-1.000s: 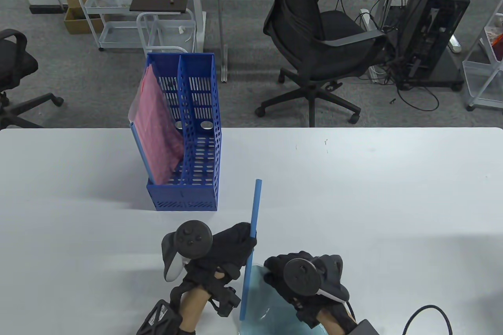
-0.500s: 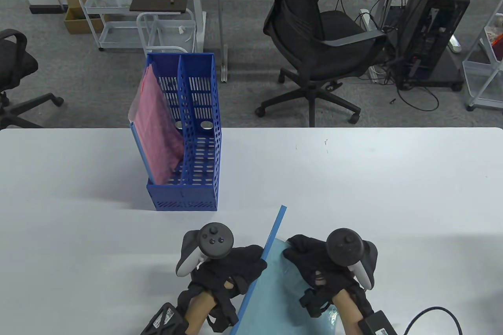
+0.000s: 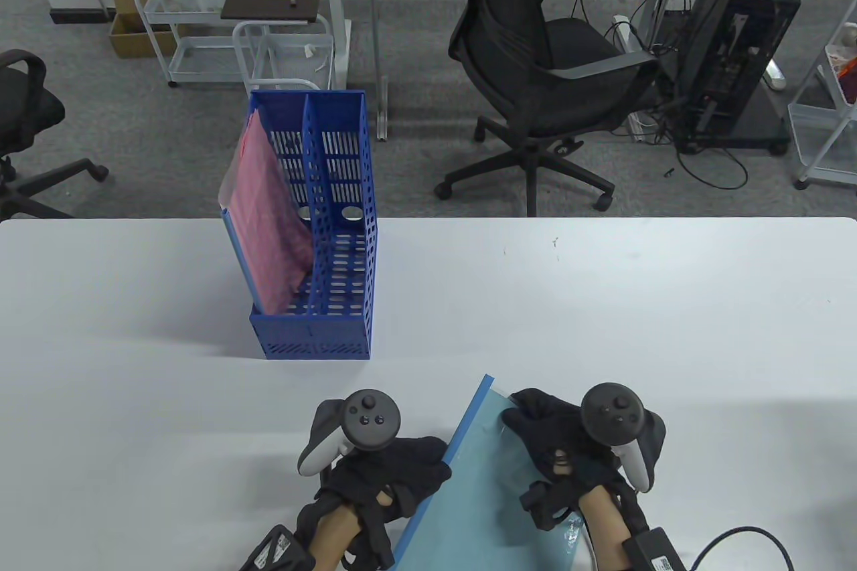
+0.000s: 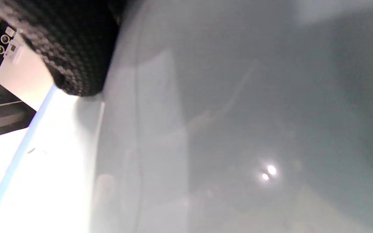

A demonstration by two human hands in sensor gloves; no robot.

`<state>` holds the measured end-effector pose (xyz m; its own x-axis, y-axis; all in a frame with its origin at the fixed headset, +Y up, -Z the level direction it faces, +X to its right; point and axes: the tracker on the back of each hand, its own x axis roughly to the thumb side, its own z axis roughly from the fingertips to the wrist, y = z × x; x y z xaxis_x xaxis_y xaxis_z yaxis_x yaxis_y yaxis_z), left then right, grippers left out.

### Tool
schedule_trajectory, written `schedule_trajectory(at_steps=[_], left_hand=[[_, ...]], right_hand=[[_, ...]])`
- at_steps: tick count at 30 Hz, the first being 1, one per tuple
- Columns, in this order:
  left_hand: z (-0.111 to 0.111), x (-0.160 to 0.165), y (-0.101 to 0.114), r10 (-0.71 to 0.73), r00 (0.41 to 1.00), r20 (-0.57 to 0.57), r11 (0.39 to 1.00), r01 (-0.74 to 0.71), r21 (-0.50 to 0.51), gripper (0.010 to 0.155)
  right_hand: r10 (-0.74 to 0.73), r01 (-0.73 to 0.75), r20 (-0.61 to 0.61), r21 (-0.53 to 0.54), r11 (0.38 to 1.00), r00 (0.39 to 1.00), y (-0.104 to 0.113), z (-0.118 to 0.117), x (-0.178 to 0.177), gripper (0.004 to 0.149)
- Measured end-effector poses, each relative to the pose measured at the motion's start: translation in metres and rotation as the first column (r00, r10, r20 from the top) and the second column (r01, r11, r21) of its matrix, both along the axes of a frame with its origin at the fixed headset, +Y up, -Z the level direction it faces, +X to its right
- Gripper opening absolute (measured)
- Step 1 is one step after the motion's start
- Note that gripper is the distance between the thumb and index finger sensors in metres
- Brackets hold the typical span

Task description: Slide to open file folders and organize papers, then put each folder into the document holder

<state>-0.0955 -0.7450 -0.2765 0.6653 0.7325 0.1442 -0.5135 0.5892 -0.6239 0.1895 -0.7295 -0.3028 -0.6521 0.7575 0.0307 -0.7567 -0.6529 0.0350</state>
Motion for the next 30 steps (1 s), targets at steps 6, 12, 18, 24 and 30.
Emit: schedule_trajectory(at_steps=[6,12,18,24,30], left_hand=[[0.001,-0.003,0.001,0.004,1.000,0.004,1.000,-0.004,-0.003,0.047],[0.001,-0.003,-0.002,-0.005,1.000,0.022,1.000,0.005,-0.025,0.047],[0.000,-0.009,-0.024,0.024,0.998,0.051,0.971,-0.011,-0.239,0.073],[-0.002,-0.005,-0.038,0.172,0.982,0.084,0.916,-0.128,-0.380,0.069],[-0.003,-0.005,-0.033,0.268,0.959,0.092,0.888,-0.208,-0.411,0.056]], right_hand=[[0.029,-0.030,0.013,0.039,0.999,0.999,0.005,0.002,-0.004,0.039],[0.053,-0.053,0.014,0.057,0.997,0.999,0.007,0.004,-0.004,0.039],[0.102,-0.101,0.004,0.155,0.983,0.995,0.017,0.009,-0.008,0.040],[-0.004,0.016,-0.035,0.350,0.937,0.999,0.038,0.023,-0.011,0.039],[0.093,-0.081,-0.007,0.423,0.903,0.996,0.051,0.031,-0.015,0.054]])
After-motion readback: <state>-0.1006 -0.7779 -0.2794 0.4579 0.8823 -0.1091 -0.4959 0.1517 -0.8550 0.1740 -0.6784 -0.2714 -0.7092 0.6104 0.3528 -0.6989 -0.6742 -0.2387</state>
